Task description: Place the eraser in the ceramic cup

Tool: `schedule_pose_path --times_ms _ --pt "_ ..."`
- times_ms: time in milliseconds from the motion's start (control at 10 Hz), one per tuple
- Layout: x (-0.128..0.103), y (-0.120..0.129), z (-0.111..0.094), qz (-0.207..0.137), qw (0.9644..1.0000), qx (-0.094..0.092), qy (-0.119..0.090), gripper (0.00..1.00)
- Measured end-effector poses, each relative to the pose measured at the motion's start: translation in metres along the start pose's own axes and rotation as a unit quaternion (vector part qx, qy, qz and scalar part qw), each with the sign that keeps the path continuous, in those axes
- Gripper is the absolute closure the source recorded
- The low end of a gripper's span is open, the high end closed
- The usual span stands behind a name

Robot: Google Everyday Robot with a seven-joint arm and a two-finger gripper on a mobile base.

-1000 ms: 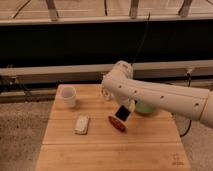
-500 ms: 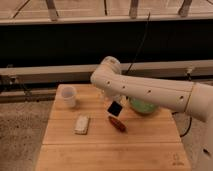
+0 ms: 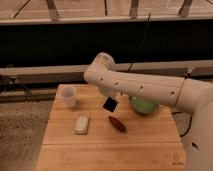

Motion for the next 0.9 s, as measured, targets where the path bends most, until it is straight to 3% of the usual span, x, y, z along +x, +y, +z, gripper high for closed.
schedule_pose_path --times_ms 700,900 --pt "0.006 -0.048 -0.018 -0.034 0.999 0.022 0.019 0.99" --pt "0.006 -0.051 -0.02 -0.039 0.9988 0.025 0.015 0.99"
